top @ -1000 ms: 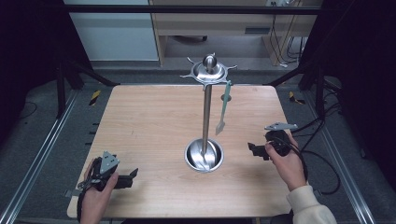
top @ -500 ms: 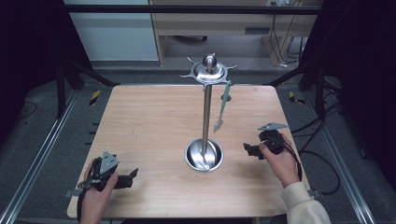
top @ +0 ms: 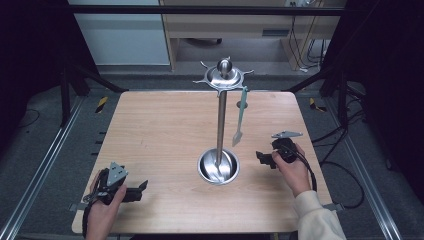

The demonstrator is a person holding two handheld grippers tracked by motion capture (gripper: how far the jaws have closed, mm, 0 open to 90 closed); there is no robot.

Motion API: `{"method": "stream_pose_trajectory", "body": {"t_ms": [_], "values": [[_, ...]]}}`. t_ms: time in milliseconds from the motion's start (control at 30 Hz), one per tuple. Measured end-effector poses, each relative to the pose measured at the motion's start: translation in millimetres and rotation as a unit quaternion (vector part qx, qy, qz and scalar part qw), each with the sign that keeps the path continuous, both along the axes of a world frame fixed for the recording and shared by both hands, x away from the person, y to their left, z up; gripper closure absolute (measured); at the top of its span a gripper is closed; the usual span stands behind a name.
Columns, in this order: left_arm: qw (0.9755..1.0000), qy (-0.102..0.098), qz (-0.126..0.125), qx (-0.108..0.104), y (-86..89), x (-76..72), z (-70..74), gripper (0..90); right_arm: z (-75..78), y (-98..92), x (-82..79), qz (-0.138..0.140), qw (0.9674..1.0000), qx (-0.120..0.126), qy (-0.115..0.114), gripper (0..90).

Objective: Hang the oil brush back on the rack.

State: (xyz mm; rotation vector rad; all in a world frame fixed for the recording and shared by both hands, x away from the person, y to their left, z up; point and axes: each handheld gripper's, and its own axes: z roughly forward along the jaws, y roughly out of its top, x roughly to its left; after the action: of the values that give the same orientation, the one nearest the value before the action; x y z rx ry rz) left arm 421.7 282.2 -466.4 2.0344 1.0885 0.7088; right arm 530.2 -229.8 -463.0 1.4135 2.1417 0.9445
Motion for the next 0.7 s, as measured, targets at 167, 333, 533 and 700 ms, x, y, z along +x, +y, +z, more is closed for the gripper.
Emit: {"method": "stream_pose_trajectory", "body": {"t_ms": [167, 333, 533, 700], "values": [[1.0, 0.0, 0.0, 0.0, -0.1, 0.0, 0.0, 3.1, -6.1, 5.5, 3.8, -0.005, 1.0, -0.001, -0.001, 11.5], [1.0, -0.001, 0.0, -0.003, -0.3, 0.1, -0.1, 3.1, -14.9, 15.2, 11.5, -0.015, 0.9999, -0.001, -0.007, 11.8], [1.0, 0.0, -0.001, -0.003, -0.2, 0.3, 0.1, 3.1, -19.8, 22.5, 17.3, -0.022, 0.9997, 0.002, -0.006, 11.8], [1.0, -0.001, -0.004, -0.002, -1.7, 0.8, 0.2, 3.1, -22.3, 21.3, 17.5, -0.027, 0.9994, 0.005, -0.018, 11.8]]}}
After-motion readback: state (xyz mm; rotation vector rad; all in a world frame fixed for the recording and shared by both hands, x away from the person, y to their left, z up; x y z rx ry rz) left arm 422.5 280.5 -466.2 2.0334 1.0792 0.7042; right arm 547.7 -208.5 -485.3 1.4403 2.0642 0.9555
